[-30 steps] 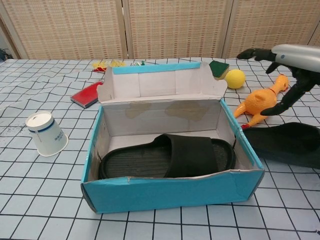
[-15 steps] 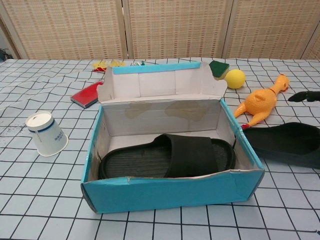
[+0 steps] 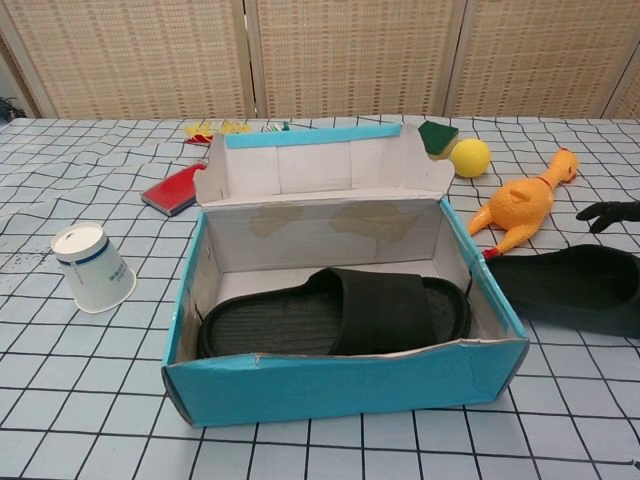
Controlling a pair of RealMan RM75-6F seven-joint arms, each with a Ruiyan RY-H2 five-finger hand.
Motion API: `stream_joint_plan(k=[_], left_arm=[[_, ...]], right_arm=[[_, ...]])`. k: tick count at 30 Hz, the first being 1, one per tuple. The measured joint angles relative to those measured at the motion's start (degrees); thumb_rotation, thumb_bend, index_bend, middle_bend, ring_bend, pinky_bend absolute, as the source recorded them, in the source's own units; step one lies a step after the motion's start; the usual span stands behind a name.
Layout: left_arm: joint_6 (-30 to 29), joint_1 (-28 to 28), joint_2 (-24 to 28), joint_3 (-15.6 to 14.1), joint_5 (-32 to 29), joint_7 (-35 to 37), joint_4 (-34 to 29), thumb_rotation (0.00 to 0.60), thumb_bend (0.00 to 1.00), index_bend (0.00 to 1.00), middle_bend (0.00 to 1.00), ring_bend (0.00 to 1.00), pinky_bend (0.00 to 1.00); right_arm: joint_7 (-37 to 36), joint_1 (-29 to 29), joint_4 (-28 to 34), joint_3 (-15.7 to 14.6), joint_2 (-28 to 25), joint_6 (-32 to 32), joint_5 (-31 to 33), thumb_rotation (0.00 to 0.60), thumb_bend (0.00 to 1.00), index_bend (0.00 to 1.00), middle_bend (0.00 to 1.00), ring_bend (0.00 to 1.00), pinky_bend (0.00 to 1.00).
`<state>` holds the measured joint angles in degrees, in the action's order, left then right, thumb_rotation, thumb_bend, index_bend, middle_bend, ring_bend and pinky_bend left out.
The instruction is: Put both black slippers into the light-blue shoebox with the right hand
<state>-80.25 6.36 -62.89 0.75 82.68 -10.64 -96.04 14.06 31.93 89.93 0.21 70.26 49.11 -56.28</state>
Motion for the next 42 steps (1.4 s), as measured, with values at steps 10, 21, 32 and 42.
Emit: stream_joint_plan(k=[10,21,32,42], left_arm=[[-0.08,0.0,0.02,-0.02,0.05,0.01,-0.01,0.6,0.41,0.34,0.3,0.3,0.46],[-0.16,-0.01,-0.02,-0.11,0.22,-0.15,0.01,0.6,0.41,0.34,0.3,0.3,0.46],[-0.09,0.01,-0.05,-0.17,0.19,-0.31,-0.06,0.6,0.41,0.34,0.3,0.3,0.46],[-0.1,-0.01,-0.03,-0.16,0.11,-0.33,-0.13,0.6,0.41,0.34,0.3,0.3,0.46]], right_arm=[[-0.01,0.55,-2.66,0.58,2.42,-1.59,0.56,0.6,0.06,0.13,0.18,0.05,0.28],[0.05,0.45,-2.56,0.18,1.76,-2.36,-0.2,0.6,0.06,0.18,0.24,0.11,0.31],[3.29,-0.8,-2.84,-0.02,2.7,1.76,-0.42,0.6,0.06,0.44,0.47,0.35,0.53],[8.06,-3.83,2.5,0.0,0.69,13.38,-4.98,0.6,0.06,0.48,0.49,0.37,0.55]])
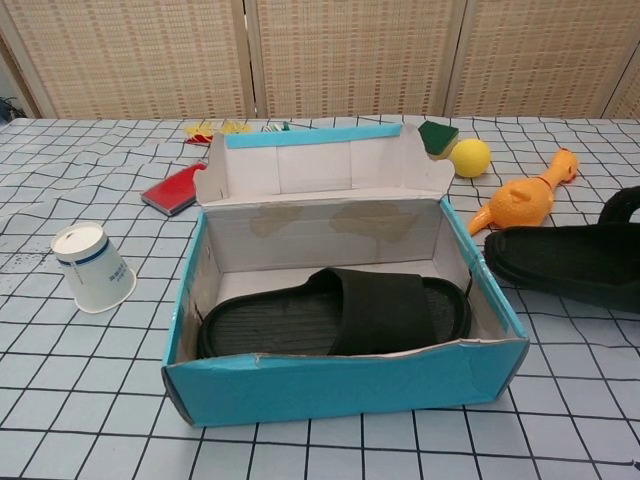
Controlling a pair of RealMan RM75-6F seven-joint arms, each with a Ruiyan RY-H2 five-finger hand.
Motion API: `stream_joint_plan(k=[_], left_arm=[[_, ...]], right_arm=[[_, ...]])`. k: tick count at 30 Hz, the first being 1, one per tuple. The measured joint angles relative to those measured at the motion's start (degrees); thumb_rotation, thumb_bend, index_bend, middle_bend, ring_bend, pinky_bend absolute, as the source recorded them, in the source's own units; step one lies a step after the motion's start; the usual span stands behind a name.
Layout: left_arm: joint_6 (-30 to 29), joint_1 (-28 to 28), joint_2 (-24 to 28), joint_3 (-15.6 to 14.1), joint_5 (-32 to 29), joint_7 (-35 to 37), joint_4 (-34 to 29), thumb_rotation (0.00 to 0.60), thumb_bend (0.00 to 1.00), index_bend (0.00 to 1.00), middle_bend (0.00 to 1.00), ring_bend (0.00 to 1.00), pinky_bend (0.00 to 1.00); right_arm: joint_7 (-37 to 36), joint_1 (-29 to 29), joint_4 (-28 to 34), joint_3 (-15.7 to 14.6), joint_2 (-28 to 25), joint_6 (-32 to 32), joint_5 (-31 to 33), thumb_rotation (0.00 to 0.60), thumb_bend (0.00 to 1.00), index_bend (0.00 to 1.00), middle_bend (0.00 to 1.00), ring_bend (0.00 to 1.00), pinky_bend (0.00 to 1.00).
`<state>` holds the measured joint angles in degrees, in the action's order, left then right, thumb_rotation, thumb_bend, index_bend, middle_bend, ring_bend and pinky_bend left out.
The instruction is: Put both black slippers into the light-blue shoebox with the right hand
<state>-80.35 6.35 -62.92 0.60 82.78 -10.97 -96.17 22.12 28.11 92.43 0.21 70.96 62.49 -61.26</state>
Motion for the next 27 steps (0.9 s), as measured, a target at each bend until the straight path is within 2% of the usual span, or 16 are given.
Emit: stream_joint_plan(k=[5,9,12,18,22,27], left_arm=[[-0.19,-0.07,0.03,-0.02,0.11,-0.04,-0.12,0.6,0.41,0.34,0.3,0.3,0.46],[-0.18,-0.09,0.05,0.03,-0.02,0.08,-0.11,0.6,0.41,0.34,0.3,0.3,0.46],[-0.14,-0.05,0.03,0.01,0.05,0.02,-0.09,0.6,0.41,0.34,0.3,0.3,0.46],[-0.17,-0.07,0.05,0.01,0.06,0.15,-0.07,0.6,0.41,0.34,0.3,0.3,0.46],[-0.27,-0.09,0.16,0.14,-0.05,0.53,-0.04,0.6,0.41,0.34,0.3,0.3,0.46],[-0.22,-0.09,0.31,0.19,-0.1,1.14,0.07,0.6,0.41,0.34,0.3,0.3,0.46]], right_arm=[[8.0,-3.24,3.04,0.17,0.89,14.04,-4.63,0.6,0.06,0.48,0.5,0.37,0.57],[11.19,-6.05,4.76,0.44,2.61,25.15,-12.76,0.6,0.06,0.5,0.51,0.39,0.59],[10.18,-7.13,4.5,0.5,4.44,29.18,-21.07,0.6,0.06,0.51,0.53,0.4,0.6],[2.02,-5.96,2.9,0.56,7.24,29.09,-31.68,0.6,0.06,0.52,0.53,0.4,0.61],[-0.07,-2.83,1.82,1.94,10.34,25.21,-34.7,0.6,0.06,0.53,0.53,0.41,0.61],[0.36,0.99,0.15,4.45,15.63,20.19,-35.57,0.6,0.06,0.53,0.54,0.41,0.61]])
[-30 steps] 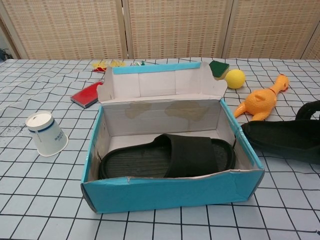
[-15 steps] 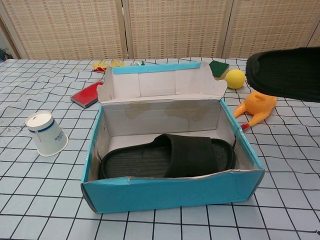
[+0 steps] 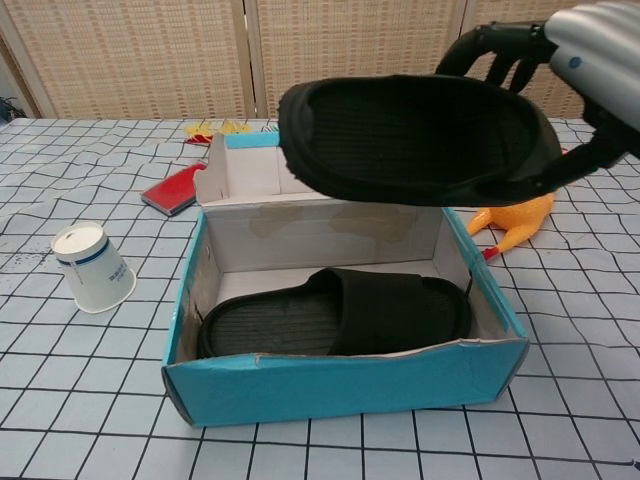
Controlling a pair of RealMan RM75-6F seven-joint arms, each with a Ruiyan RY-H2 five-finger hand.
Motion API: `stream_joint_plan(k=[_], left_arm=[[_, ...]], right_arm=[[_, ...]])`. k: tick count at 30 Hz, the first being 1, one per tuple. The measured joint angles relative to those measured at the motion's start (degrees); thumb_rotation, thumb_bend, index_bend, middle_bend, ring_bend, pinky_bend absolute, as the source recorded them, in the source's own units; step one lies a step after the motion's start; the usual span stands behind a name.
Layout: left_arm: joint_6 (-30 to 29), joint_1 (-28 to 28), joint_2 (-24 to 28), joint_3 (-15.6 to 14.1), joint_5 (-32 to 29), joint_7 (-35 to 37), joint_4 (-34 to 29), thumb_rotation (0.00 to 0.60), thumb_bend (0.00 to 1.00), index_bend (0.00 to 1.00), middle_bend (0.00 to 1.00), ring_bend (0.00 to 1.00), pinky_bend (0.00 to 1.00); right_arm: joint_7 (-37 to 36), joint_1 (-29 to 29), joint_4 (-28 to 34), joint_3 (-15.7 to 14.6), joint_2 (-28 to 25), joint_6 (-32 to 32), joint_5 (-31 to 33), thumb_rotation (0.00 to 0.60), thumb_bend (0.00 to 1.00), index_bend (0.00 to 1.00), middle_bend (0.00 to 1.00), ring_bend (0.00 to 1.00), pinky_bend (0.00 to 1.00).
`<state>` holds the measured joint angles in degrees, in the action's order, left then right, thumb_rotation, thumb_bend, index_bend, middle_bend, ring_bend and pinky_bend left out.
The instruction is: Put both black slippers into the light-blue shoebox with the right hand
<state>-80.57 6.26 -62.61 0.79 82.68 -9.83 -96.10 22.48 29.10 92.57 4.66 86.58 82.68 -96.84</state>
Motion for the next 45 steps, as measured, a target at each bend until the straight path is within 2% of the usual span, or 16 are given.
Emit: stream_joint_plan(k=[9,18,30,41,45], left_arm=[[-0.12,-0.05,0.25,0.05,0.13,0.82,0.04,0.6,0.41,0.34,0.3,0.3,0.46],[-0.08,-0.09,0.39,0.0,0.15,1.13,-0.01,0.6,0.41,0.34,0.3,0.3,0.46],[-0.1,-0.08,0.46,0.04,0.21,1.26,0.0,0.6,0.41,0.34,0.3,0.3,0.46],[0.3,-0.09,0.42,0.0,-0.4,0.96,-0.07,0.6,0.41,0.36,0.3,0.3,0.46],[0.5,-0.19,0.53,-0.05,-0.78,0.96,-0.25,0.6,0.41,0.36,0.3,0.3,0.46]], right_arm=[[2.17,4.97,-7.86,3.49,10.63,-5.41,1.01,0.6,0.06,0.55,0.55,0.42,0.62],[5.6,7.0,-16.99,3.61,18.97,-7.66,1.95,0.6,0.06,0.55,0.55,0.42,0.62],[7.75,6.98,-23.43,1.36,22.03,-8.32,1.42,0.6,0.06,0.55,0.55,0.42,0.62],[8.02,6.93,-26.67,1.06,23.43,-8.97,1.92,0.6,0.06,0.55,0.55,0.42,0.63],[7.47,6.55,-23.68,1.33,22.66,-10.05,3.6,0.6,0.06,0.45,0.53,0.35,0.59]])
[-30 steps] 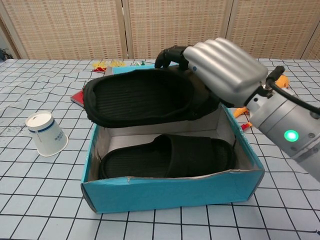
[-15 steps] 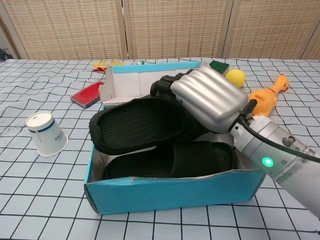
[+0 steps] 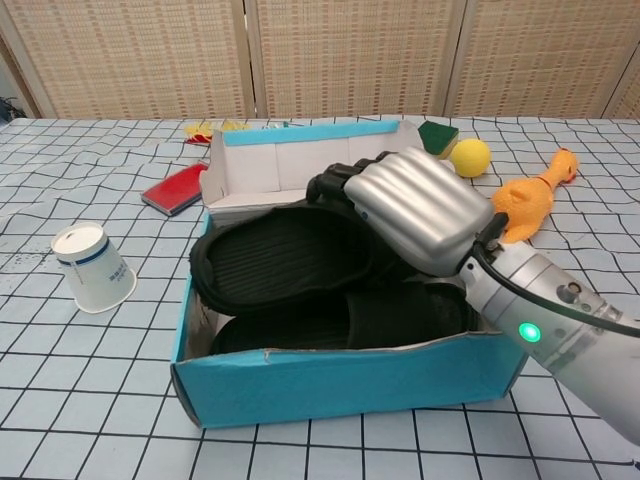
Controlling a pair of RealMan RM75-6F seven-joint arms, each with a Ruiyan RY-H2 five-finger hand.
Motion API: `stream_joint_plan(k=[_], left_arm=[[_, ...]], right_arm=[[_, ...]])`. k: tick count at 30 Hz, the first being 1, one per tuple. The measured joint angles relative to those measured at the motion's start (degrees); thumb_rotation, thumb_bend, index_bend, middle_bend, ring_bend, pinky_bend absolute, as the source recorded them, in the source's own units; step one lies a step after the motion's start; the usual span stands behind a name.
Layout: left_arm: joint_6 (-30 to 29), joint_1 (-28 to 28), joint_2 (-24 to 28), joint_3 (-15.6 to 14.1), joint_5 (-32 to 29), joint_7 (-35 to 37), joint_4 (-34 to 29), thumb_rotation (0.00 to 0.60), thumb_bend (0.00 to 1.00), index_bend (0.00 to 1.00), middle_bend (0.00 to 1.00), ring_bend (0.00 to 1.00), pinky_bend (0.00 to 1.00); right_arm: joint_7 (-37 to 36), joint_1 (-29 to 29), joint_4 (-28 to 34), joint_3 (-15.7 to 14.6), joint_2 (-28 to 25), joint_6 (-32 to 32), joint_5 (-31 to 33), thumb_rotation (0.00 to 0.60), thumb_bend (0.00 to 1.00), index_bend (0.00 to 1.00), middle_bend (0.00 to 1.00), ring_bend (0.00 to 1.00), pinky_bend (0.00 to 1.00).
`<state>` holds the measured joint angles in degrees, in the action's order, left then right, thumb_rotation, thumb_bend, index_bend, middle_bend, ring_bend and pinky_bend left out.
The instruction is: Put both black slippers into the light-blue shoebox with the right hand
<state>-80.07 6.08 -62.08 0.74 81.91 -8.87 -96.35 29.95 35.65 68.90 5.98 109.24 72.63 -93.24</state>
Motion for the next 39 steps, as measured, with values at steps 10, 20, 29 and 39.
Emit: stream_joint_plan(k=[10,20,29,39], left_arm=[[0.07,0.15,0.15,0.11,-0.03,-0.15,-0.19,0.6,0.41,0.36,0.31,0.3,0.46],[0.15,0.21,0.21,0.26,-0.28,-0.11,-0.23,0.6,0.41,0.36,0.31,0.3,0.46],[0.35,0.25,0.2,0.21,-0.42,-0.17,-0.23,0.6,0.41,0.36,0.31,0.3,0.46],[0.45,0.29,0.08,0.12,-0.41,-0.62,-0.24,0.6,0.41,0.36,0.31,0.3,0.46]], right_arm=[[4.56,-0.03,22.07,0.83,-10.91,-14.24,17.32,0.6,0.06,0.0,0.04,0.0,0.14],[9.95,2.43,29.86,1.26,-18.47,-20.08,29.85,0.6,0.06,0.0,0.01,0.0,0.09],[10.42,3.09,32.69,1.79,-20.07,-18.16,32.08,0.6,0.06,0.0,0.0,0.0,0.0],[-1.54,1.73,40.85,1.96,-26.81,-15.9,22.65,0.6,0.06,0.0,0.0,0.0,0.0]])
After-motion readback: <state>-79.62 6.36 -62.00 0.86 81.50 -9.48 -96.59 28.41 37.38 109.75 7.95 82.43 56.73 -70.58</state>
